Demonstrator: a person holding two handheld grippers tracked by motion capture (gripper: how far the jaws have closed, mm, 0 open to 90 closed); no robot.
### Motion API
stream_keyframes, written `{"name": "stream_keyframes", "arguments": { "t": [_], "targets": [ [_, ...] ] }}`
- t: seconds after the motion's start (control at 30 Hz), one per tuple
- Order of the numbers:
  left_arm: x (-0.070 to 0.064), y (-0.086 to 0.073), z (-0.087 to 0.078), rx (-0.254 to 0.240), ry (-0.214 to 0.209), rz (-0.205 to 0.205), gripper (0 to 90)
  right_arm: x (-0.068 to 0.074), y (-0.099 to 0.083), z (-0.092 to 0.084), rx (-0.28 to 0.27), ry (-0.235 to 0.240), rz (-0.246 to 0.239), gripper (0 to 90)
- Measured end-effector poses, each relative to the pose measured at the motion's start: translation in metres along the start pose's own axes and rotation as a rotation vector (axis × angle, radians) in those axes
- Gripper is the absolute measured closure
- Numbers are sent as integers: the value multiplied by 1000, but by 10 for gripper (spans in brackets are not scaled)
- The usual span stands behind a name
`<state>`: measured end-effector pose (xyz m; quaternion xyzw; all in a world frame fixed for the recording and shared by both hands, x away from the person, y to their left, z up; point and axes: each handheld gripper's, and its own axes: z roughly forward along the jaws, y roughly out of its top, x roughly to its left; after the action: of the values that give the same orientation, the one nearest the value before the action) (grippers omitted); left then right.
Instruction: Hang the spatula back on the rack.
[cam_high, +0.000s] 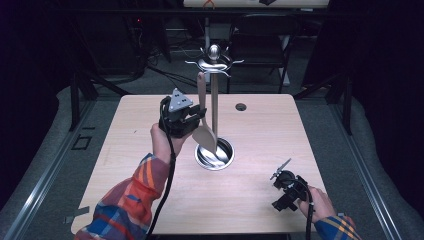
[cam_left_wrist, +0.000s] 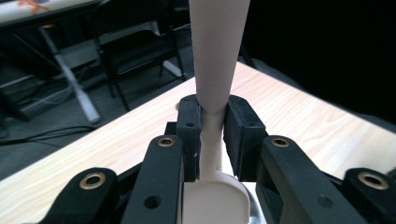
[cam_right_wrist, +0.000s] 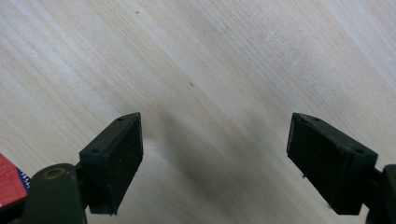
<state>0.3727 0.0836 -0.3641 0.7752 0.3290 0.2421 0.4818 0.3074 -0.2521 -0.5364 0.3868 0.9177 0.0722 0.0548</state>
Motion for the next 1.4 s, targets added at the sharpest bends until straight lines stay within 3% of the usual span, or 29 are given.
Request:
{"name": "stream_keyframes", "arguments": {
  "t": [0.2, 0.37, 0.57, 1.17, 1.4],
  "targets": [
    [-2, 4, 2, 18, -8, 18, 762, 0, 0, 0, 1, 0, -1, 182],
    [-1, 3, 3, 11, -4, 10, 764, 0, 0, 0, -2, 3, -2, 182],
    [-3, 5, 3, 32, 9, 65, 757, 1, 0, 0, -2, -4, -3, 182],
    [7, -4, -8, 14, 1, 67, 754, 1, 0, 0, -6, -8, -1, 181],
    [9, -4, -10, 20, -21, 65, 646, 1, 1, 0, -1, 0, -3, 181]
  ]
}}
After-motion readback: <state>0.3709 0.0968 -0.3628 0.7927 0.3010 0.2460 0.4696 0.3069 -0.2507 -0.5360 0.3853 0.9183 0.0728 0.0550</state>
